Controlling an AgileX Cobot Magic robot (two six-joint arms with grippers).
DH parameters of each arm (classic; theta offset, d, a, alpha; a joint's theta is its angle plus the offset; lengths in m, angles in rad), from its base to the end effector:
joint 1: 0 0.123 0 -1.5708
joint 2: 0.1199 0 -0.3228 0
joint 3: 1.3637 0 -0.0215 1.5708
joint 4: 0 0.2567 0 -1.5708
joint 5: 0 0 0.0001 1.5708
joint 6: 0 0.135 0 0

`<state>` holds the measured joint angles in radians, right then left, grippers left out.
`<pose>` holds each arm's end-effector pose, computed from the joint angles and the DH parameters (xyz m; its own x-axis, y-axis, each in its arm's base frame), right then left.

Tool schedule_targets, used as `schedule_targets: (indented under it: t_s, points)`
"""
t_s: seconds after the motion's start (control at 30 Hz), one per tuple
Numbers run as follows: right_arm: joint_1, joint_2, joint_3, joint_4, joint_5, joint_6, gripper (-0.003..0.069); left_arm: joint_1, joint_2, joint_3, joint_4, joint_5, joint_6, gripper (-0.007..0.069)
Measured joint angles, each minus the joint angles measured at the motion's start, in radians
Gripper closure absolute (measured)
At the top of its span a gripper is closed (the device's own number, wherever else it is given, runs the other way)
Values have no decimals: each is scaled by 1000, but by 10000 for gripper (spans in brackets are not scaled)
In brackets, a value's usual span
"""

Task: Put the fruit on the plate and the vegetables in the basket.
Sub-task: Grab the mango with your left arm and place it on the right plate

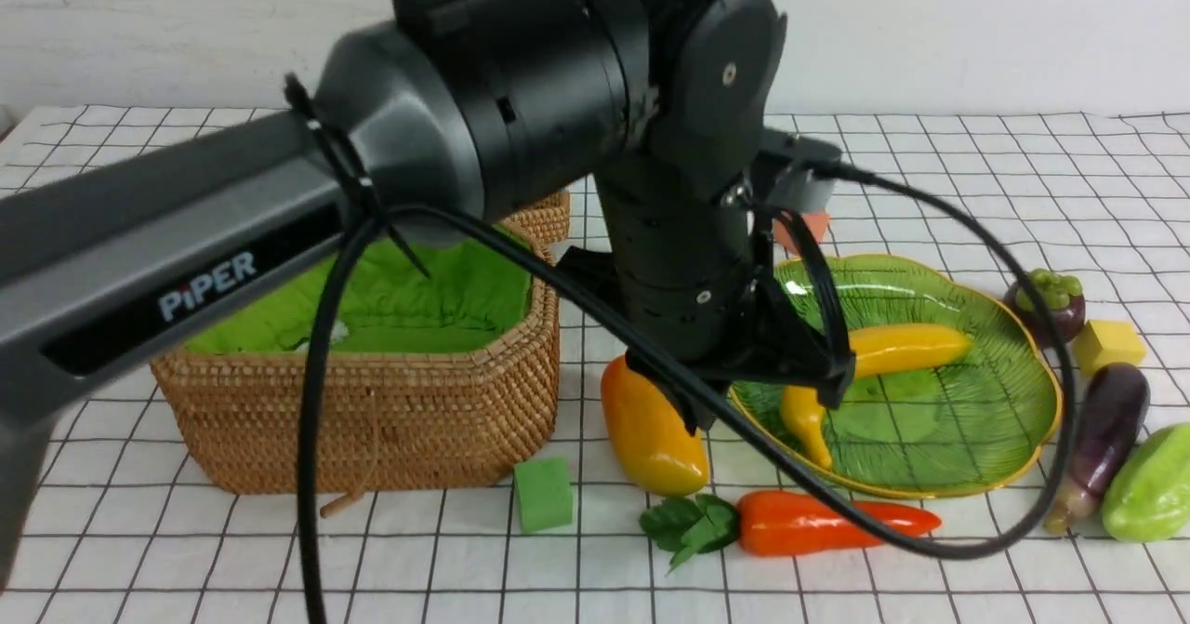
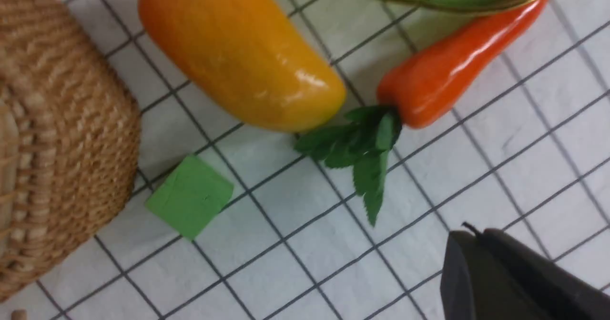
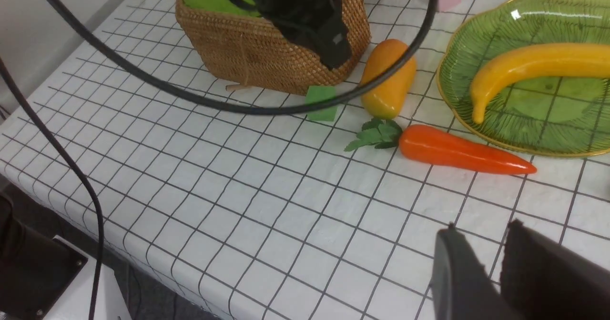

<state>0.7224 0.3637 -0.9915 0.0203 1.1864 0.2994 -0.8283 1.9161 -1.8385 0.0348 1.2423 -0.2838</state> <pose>0.0089 0.0113 0.3962 -0.5283 -0.0629 -0.8467 -0.5392 0.7952 0.2774 0.3048 -0.3256 0.3081 -0.8105 0.4853 -0.3280 0.5304 0.8457 -0.0594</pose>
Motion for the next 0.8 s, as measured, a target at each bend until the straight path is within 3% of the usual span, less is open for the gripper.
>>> schedule_targets:
  t_s: [0.1,0.33,0.47,0.6,0.8]
  points:
    - [0,0,0,-5,-17,0,482,0,43,4,51,-60,-37,523]
    - [0,0,0,-5,-26,-1,476,0,164,2,213,-214,-204,155]
    - [0,0,0,-5,-26,-3,476,0,212,2,308,-236,-325,32]
    - [0,0,0,-5,-26,-4,474,0,251,2,384,-252,-391,7]
    - [0,0,0,-5,-26,-4,474,0,283,-3,412,-275,-404,89]
